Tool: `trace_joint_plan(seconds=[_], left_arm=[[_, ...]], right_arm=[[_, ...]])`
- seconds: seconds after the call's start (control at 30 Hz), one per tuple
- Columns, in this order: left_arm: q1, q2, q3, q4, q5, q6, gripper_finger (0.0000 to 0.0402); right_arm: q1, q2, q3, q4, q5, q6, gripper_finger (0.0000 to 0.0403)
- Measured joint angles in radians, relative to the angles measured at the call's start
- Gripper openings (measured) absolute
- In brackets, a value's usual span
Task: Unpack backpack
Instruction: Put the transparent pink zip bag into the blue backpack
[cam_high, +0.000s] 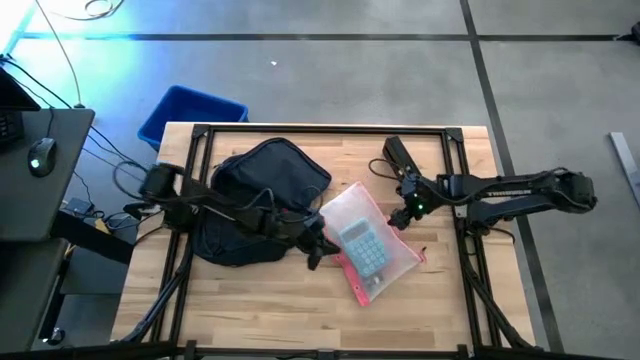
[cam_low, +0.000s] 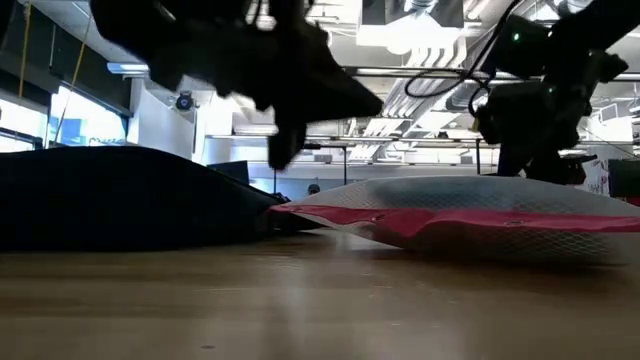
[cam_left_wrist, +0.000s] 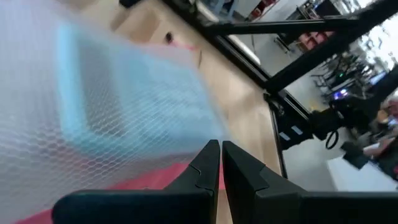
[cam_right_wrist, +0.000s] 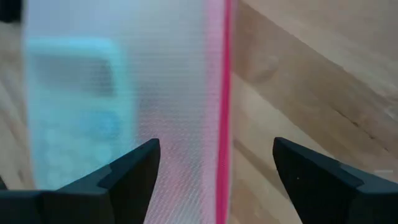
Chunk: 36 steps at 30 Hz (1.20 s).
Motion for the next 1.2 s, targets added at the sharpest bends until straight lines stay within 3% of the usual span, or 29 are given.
trace_joint_plan(seconds=[0.27,0.5,0.73,1.07,1.2], left_arm=[[0.053,0.187,0.082,0.018,0.021,-0.095,0.0000],[0.096,0.211,0.089,-0.141,0.016,-0.145,0.0000],[0.111,0.210,0.090,-0.267,-0.003,-0.135,0.0000],[0.112,0.207,0.087,-0.287,-0.004,-0.132,0.0000],[0.113,0.204,0.085,-0.291,-0.003,-0.129,0.0000]], right_arm=[[0.003,0.147,-0.019,0.131,-0.058,0.023,0.0299],[0.043,0.257,-0.019,0.362,-0.147,0.082,0.0299],[0.137,0.345,-0.019,0.596,-0.164,0.170,0.0299],[0.305,0.532,-0.019,0.896,0.033,0.420,0.0296],[0.347,0.568,-0.019,0.980,0.099,0.467,0.0261]])
